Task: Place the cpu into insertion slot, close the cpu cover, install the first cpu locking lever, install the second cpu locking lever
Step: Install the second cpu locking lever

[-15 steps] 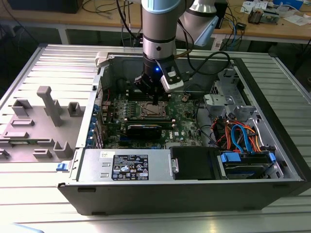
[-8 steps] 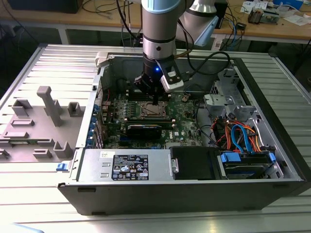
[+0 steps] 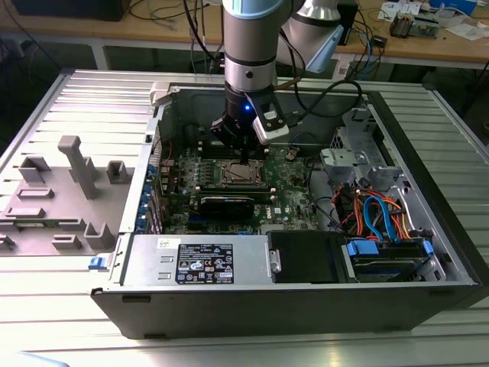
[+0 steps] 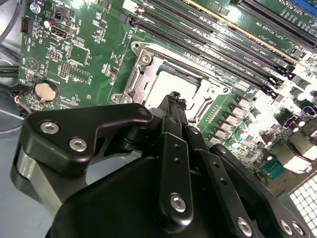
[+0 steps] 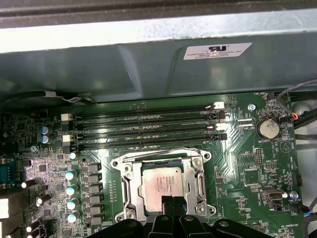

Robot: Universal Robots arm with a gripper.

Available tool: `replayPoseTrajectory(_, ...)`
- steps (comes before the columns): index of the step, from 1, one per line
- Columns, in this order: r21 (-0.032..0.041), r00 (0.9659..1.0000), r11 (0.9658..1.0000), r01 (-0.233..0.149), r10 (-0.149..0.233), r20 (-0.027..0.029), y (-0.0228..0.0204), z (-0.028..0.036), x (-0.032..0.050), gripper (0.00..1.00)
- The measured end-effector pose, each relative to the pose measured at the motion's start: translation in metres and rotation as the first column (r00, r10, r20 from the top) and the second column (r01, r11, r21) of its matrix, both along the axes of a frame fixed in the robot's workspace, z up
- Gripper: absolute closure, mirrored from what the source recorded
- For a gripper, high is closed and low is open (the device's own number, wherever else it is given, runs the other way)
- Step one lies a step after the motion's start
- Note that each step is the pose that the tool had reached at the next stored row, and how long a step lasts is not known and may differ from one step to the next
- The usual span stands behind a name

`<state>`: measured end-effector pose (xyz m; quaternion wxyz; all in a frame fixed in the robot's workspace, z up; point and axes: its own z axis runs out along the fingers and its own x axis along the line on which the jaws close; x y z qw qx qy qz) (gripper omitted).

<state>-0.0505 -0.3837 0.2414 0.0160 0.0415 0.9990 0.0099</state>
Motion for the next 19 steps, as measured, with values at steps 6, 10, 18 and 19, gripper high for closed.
replayPoseTrajectory(6, 0.0000, 1.0000, 1.0000, 0.000, 0.000, 0.0001, 0.0000, 0.0001, 0.0000, 0.89)
replayPoseTrajectory(10, 0.0000, 1.0000, 1.0000, 0.000, 0.000, 0.0000, 0.0000, 0.0002, 0.0000, 0.89)
replayPoseTrajectory(18, 0.0000, 1.0000, 1.0000, 0.000, 0.000, 0.0000, 0.0000, 0.0065, 0.0001, 0.89)
replayPoseTrajectory(19, 0.0001, 1.0000, 1.0000, 0.000, 0.000, 0.0001, 0.0000, 0.0065, 0.0001, 0.89)
